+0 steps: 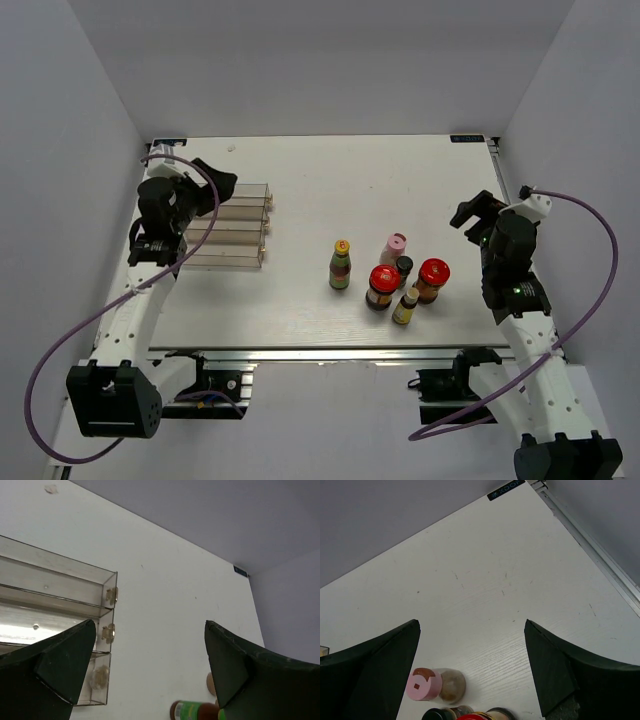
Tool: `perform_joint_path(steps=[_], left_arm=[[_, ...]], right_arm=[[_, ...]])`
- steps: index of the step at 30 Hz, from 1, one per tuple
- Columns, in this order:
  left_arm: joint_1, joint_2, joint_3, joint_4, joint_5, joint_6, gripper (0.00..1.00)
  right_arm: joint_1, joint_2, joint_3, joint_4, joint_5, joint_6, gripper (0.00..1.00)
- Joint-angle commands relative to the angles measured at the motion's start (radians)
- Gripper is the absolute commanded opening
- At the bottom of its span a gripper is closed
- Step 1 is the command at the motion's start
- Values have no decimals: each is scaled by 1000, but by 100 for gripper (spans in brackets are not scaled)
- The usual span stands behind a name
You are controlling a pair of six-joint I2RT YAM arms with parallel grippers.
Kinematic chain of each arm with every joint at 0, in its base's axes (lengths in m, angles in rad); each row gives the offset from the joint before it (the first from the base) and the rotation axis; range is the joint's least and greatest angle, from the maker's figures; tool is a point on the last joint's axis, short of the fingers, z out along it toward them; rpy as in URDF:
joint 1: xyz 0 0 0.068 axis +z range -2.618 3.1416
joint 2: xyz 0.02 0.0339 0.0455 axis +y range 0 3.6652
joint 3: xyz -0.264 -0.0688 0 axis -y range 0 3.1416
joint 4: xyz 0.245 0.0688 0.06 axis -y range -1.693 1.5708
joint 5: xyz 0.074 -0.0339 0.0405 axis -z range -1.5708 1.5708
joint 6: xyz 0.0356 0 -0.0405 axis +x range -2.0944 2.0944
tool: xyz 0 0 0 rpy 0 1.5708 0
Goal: Organize the condiment bottles
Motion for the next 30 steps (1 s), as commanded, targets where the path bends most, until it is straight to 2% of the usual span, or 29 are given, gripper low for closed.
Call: perform_joint_path(steps=[1,3,5,6,7,10,16,18,22,30], left_arm=[[-30,12,14,6,167,52,98],[-115,17,31,-19,163,112,98],[-207,24,74,-59,74,202,98],[-314,36,86,-98,30,230,98],[-358,44,99,-117,-3,259,98],[-452,59,111,-139,-6,322,98],[-634,127,146,-165,-58,391,98],[-713,174,165,-183,-135,417,98],[-803,260,208,-215,-256,440,98],[-860,380,269,-217,-304,449,98]], right_arm=[[-3,4,5,26,-43,-48,89],[-5,21,18,17,-80,-40,89],[-3,38,22,-3,-75,-25,89],[-3,44,30,-12,-59,-22,89],[-3,48,35,-37,-46,-20,89],[-3,70,56,-84,-3,-15,89],[-5,93,55,-83,-71,-42,89],[-3,105,56,-88,-75,-48,89],[-5,121,52,-91,-77,-51,89],[-5,115,33,-89,-72,-55,89]])
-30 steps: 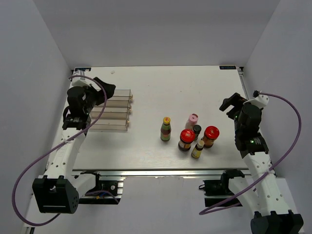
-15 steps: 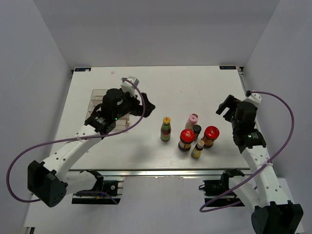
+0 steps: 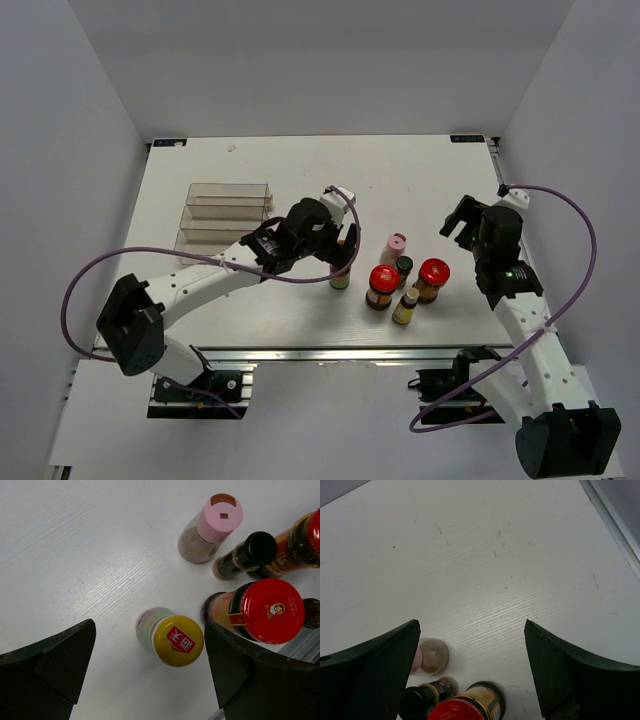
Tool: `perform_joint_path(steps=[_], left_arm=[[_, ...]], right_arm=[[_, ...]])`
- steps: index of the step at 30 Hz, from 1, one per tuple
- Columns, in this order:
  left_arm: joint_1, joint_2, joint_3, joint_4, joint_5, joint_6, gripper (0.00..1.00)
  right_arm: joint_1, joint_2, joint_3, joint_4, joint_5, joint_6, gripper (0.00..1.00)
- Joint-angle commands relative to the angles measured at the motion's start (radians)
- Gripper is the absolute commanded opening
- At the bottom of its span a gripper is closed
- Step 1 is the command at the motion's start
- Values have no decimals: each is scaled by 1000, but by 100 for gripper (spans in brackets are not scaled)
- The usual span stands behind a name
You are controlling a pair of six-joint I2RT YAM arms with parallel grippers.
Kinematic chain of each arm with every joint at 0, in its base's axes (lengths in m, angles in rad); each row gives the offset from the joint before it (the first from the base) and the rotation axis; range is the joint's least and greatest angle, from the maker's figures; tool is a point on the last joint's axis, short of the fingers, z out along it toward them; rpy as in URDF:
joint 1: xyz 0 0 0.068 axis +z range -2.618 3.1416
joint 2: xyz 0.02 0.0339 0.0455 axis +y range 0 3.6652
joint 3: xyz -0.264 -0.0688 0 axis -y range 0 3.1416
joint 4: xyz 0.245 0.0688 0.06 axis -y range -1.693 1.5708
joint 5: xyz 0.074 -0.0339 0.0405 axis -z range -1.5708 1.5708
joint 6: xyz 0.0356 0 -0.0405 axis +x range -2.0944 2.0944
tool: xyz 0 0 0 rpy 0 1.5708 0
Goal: Organize the condiment bottles
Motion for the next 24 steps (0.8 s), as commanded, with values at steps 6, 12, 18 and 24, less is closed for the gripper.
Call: perform_joint_path(steps=[6,12,18,24], left_arm=[[-51,52,103,-44,-117,24,81],[-83,55,112,-47,-147,15,45],[-85,65,167,-74,-230,-7,7],[-83,46,226,-41,-400,21,0]], right_arm=[[-3,-24,11,7,20,-16,89],[-5,-34,8,1,60,-19,89],[-3,-44,4,2,66,-17,89],[-3,-42,4,5,63,-17,90]])
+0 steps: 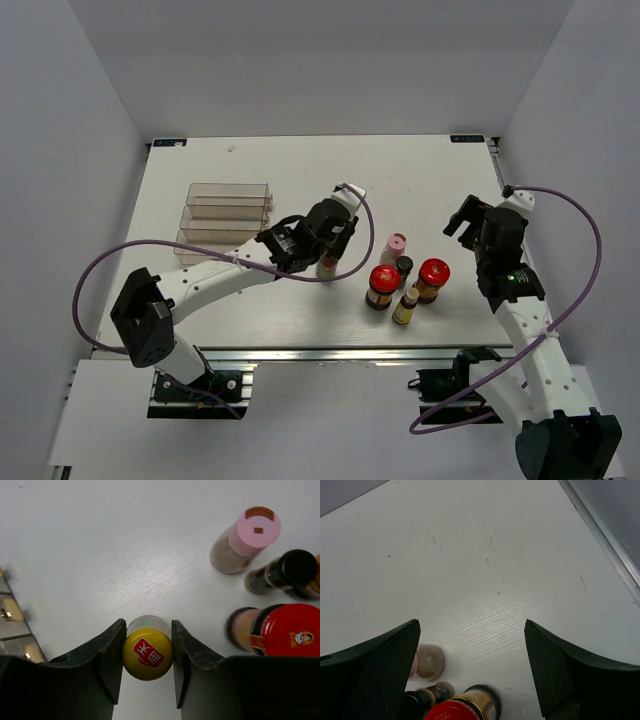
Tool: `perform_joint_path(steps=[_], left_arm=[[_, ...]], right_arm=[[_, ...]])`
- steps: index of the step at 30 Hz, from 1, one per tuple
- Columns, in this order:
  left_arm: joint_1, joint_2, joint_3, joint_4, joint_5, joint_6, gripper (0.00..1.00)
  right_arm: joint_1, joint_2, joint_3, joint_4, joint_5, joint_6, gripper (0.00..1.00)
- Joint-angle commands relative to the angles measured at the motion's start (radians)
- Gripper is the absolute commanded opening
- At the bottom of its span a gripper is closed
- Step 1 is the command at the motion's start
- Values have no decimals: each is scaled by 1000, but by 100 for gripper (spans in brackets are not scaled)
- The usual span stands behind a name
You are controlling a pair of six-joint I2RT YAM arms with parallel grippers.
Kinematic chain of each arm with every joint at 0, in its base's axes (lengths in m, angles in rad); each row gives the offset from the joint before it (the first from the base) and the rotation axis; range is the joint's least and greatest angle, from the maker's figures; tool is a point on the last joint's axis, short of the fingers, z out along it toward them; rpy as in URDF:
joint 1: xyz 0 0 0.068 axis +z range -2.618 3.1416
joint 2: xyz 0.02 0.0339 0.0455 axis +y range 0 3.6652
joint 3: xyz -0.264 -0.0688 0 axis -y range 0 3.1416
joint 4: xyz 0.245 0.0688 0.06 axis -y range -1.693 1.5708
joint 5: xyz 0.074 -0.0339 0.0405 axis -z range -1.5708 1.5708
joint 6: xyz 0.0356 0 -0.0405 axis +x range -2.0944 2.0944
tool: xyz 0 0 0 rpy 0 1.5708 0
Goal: Organize the condiment bottles
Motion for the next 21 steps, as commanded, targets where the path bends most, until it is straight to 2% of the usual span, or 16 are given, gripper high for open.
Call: perform_joint_path(steps=[1,4,6,7,10,13,16,21], left_arm=[[2,-48,104,83,-166,40,0],[20,-56,143,84,-236,68,0],[109,-67,161,88,-234,64,0],[109,-70,161,84,-217,61,0],[268,-85,192,97,-177,71,0],[347,-99,223,129,-162,108,0],[485,-105,238,166,-140,119,0],[663,-65,264,230,-76,70,0]], right_arm=[[-5,-15,4,7,17,-12,89],[-3,-18,4,3,21,-10,89],[-3,-23,3,1,21,-10,89],[-5,-23,3,1,21,-10,89],[-5,-28,4,4,21,-12,89],[-5,-28,4,3,26,-15,89],[-3,-25,4,3,41,-16,89],[-5,-17,6,1,55,-18,89]])
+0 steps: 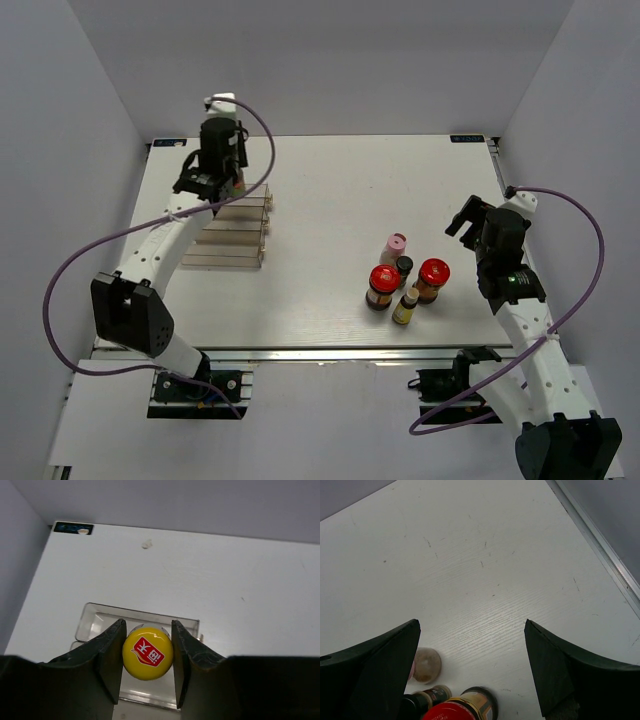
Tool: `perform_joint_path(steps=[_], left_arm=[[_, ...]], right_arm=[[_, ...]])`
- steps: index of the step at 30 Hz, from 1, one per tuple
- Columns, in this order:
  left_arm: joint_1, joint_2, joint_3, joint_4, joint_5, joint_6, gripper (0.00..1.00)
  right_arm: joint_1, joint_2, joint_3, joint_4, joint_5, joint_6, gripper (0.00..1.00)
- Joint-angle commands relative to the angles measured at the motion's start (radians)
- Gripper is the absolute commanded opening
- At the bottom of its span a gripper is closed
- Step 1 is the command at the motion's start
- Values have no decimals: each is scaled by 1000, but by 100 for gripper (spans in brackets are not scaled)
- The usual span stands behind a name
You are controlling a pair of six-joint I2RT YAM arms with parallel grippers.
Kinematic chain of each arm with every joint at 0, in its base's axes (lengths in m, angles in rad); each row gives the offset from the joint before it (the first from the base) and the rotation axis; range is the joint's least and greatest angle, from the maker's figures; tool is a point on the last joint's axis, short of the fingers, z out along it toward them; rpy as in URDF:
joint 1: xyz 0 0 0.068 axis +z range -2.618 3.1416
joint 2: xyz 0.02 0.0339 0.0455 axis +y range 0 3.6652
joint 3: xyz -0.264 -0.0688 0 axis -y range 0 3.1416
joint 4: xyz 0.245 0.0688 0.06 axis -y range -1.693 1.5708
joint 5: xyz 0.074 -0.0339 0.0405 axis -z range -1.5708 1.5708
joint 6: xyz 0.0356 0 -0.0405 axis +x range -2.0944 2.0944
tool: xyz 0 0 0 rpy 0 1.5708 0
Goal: Organize the condiment bottles
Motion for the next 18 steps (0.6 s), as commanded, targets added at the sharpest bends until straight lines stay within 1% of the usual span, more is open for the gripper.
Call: perform_joint_path(steps=[1,4,7,12,16,18], left_arm=[[120,-45,84,147,41,-28,0],[189,-2,116,169,66,-45,0],[221,52,159,163,72,-40,0],[260,127,173,180,42,-42,0],[283,171,135,265,28,-36,0],[284,194,153,240,25,-39,0]], right_arm=[[-5,-3,7,3,29,-16,89],[-5,8,10,0,46,-21,89],[-5,20,16,-6,66,-22,89],[-3,37,16,-3,77,-36,89],[-3,40,16,-6,88,-42,89],[-5,40,16,-1,86,-42,89]])
